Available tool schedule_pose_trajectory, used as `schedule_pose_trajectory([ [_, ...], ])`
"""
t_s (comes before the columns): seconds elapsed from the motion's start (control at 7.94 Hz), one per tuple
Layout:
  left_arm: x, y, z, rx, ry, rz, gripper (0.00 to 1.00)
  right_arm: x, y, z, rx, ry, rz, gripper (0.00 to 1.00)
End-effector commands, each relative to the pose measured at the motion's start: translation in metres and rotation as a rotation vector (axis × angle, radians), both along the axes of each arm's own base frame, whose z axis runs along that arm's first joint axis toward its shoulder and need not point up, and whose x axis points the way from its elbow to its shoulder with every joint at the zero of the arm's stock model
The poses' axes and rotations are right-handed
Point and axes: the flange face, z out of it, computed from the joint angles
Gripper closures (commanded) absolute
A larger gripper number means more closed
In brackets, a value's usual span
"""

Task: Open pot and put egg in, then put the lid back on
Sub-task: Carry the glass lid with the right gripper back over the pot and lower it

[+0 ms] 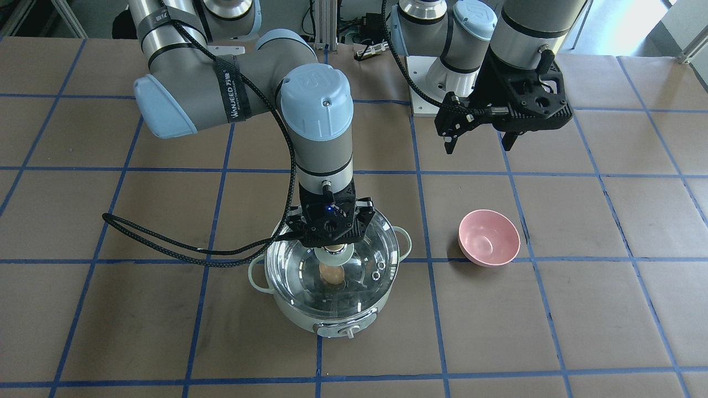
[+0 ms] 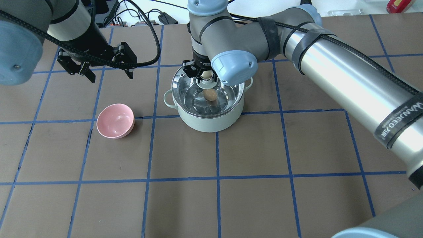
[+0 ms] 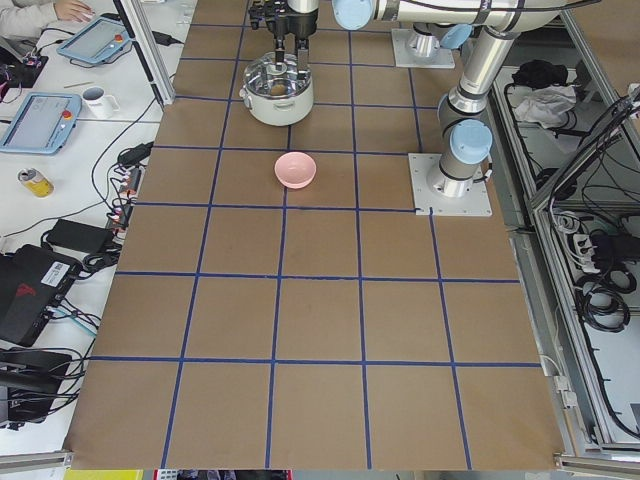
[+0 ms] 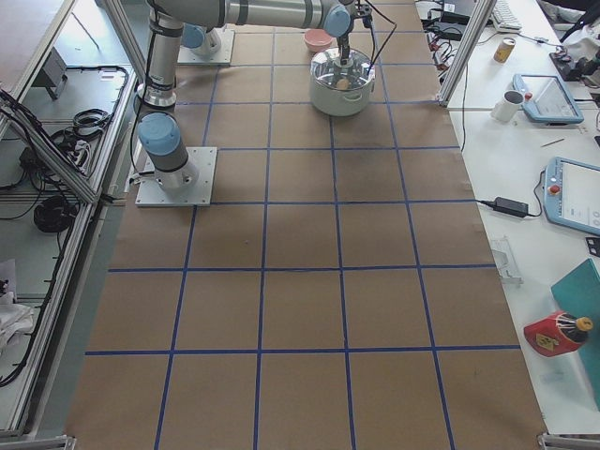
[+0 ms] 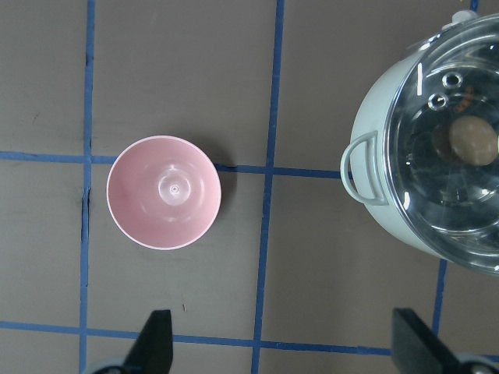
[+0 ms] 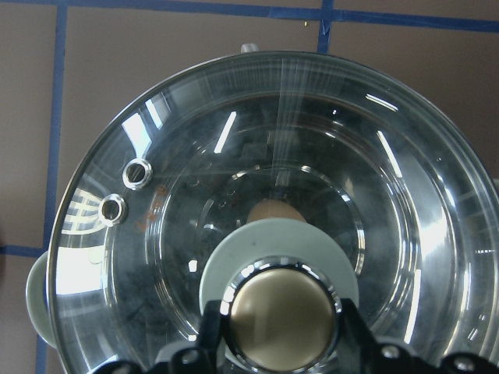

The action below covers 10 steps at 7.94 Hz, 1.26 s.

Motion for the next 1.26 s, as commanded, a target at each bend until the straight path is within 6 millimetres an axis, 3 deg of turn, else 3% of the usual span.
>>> schedule_pose_trajectory([
  [0.0,0.0,0.0,0.0,-0.002,0.0,0.0,0.0,0.0,-0.002,-0.003,-0.01,-0.003,0.0,0.99],
  [0.25,0.0,0.0,0.0,-0.002,-0.002,-0.001,0.0,-0.002,0.0,-0.003,-0.01,0.005,-0.005,0.0],
  [0.63,0.001,0.0,0.0,-0.002,-0.005,-0.004,0.0,-0.007,0.017,0.031,-0.009,-0.006,-0.005,0.0],
  [0.76,0.001,0.0,0.0,-0.002,-0.005,-0.006,0.0,-0.013,0.032,0.053,0.003,-0.005,-0.007,0.0],
  [1.01,0.002,-0.001,0.0,-0.003,-0.007,-0.006,0.0,-0.05,0.043,0.089,0.032,0.028,-0.024,0.0],
  [1.13,0.002,0.0,0.0,-0.002,-0.007,-0.007,0.0,-0.081,0.039,0.101,0.05,0.022,-0.061,0.0],
])
